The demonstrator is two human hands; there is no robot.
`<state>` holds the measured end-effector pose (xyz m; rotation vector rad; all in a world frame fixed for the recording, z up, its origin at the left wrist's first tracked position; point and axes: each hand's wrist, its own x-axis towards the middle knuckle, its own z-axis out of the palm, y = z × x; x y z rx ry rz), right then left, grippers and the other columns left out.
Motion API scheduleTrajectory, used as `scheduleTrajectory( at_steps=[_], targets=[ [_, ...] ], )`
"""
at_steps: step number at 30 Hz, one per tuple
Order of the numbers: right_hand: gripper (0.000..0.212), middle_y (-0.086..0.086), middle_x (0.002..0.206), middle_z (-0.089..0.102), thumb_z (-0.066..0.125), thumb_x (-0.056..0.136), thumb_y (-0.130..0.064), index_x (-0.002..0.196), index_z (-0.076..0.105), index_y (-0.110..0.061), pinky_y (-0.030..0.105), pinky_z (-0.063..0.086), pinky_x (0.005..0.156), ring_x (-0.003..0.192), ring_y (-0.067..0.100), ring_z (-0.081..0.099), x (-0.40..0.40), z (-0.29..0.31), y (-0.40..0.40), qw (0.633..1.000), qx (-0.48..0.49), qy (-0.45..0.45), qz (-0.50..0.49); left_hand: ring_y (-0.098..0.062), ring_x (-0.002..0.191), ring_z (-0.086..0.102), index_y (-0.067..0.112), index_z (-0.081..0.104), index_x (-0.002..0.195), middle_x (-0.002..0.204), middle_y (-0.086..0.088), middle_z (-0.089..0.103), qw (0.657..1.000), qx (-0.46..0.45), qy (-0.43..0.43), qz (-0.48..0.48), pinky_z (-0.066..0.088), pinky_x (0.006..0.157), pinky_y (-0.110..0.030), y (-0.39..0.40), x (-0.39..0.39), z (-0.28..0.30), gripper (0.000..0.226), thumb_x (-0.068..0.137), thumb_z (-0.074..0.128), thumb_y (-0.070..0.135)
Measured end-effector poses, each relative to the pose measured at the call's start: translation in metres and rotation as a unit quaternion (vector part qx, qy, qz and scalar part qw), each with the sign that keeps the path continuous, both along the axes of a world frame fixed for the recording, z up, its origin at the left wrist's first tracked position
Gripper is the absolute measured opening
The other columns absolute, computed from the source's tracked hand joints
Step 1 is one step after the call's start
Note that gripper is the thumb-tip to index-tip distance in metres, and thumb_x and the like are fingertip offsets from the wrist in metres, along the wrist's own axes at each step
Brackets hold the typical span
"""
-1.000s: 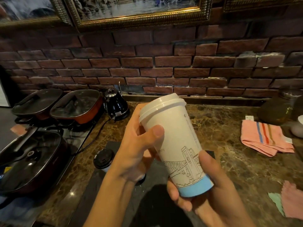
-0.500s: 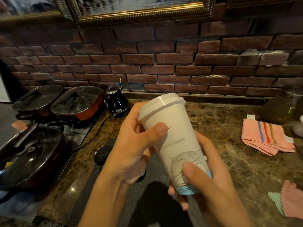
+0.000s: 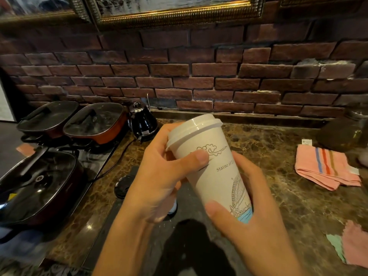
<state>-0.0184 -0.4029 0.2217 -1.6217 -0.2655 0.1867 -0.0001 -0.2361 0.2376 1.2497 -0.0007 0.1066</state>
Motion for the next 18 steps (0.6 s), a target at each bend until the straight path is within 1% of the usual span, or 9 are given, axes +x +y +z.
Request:
scheduleTrajectory(
  at_steps=[2,3,5,9,11,13,15,16,18],
  targets=[
    [0.071,-0.033,0.113,0.061,0.076,0.052,-0.05,0.118,0.049,-0.058,0.017,0.057,0.058,0.094,-0.001,0.068,0.002,-0.001,-0.004,0.997,0.063,0.027,0.019,-0.029,0.097,0.071,0.019,0.065,0.114,0.104,-0.009,0.071,1.0,-0.011,0.0,-0.019,0.06,0.074,-0.042,0.001,0.0,0.002,0.062,0.057,0.088,0.016],
    [0.07,-0.019,0.111,0.069,0.078,0.052,-0.049,0.118,0.055,-0.054,0.023,0.056,0.052,0.081,0.013,0.073,0.003,-0.001,-0.005,0.989,0.122,0.072,0.045,-0.029,0.1,0.07,0.018,0.064,0.117,0.107,-0.01,0.07,0.999,-0.02,0.001,-0.031,0.06,0.076,-0.043,0.002,-0.001,0.003,0.065,0.057,0.09,0.02],
    [0.065,0.012,0.103,0.073,0.084,0.058,-0.047,0.119,0.063,-0.044,0.028,0.051,0.04,0.056,0.031,0.067,0.004,-0.002,-0.006,0.943,0.262,0.174,0.109,-0.03,0.105,0.069,0.019,0.063,0.121,0.113,-0.012,0.067,0.999,-0.028,0.0,-0.046,0.059,0.081,-0.047,0.005,0.0,0.004,0.068,0.06,0.09,0.026],
    [0.065,0.028,0.097,0.066,0.087,0.064,-0.044,0.122,0.067,-0.023,0.024,0.047,0.034,0.049,0.027,0.057,0.007,-0.011,-0.004,0.839,0.41,0.299,0.197,-0.031,0.105,0.067,0.019,0.063,0.121,0.112,-0.01,0.068,0.998,-0.031,-0.003,-0.052,0.058,0.082,-0.044,0.005,0.002,0.003,0.071,0.057,0.092,0.026],
    [0.072,0.03,0.093,0.062,0.089,0.061,-0.046,0.125,0.065,-0.023,0.025,0.047,0.034,0.05,0.028,0.054,0.006,-0.015,-0.001,0.821,0.425,0.329,0.195,-0.029,0.103,0.068,0.018,0.062,0.12,0.11,-0.009,0.069,0.999,-0.03,-0.003,-0.045,0.058,0.078,-0.041,0.004,0.002,0.004,0.072,0.055,0.092,0.026],
    [0.07,0.026,0.098,0.067,0.088,0.059,-0.05,0.121,0.066,-0.028,0.027,0.049,0.036,0.051,0.03,0.059,0.007,-0.013,-0.002,0.85,0.393,0.309,0.164,-0.028,0.101,0.069,0.016,0.061,0.121,0.108,-0.008,0.069,0.999,-0.022,-0.005,-0.031,0.058,0.076,-0.04,0.004,0.002,0.003,0.074,0.055,0.093,0.028],
    [0.067,0.003,0.105,0.073,0.085,0.057,-0.053,0.119,0.061,-0.043,0.032,0.055,0.042,0.062,0.027,0.07,0.008,-0.007,-0.002,0.939,0.25,0.211,0.107,-0.027,0.098,0.069,0.016,0.062,0.119,0.104,-0.006,0.07,1.0,-0.009,-0.002,-0.011,0.059,0.075,-0.039,0.005,0.002,0.001,0.064,0.059,0.086,0.02],
    [0.069,-0.014,0.108,0.069,0.082,0.057,-0.054,0.121,0.055,-0.05,0.029,0.058,0.048,0.074,0.018,0.073,0.008,-0.004,-0.001,0.978,0.14,0.142,0.065,-0.026,0.097,0.07,0.017,0.063,0.116,0.103,-0.005,0.071,1.0,0.0,0.0,-0.004,0.059,0.075,-0.038,0.005,0.001,0.001,0.057,0.062,0.082,0.018],
    [0.068,-0.039,0.111,0.056,0.077,0.061,-0.051,0.12,0.043,-0.061,0.018,0.058,0.058,0.098,-0.008,0.063,0.006,-0.001,-0.001,1.0,-0.008,0.015,0.006,-0.024,0.095,0.072,0.02,0.066,0.112,0.1,-0.003,0.072,1.0,0.018,-0.004,0.003,0.059,0.072,-0.034,0.005,0.0,0.001,0.049,0.065,0.079,0.018]
  ],
)
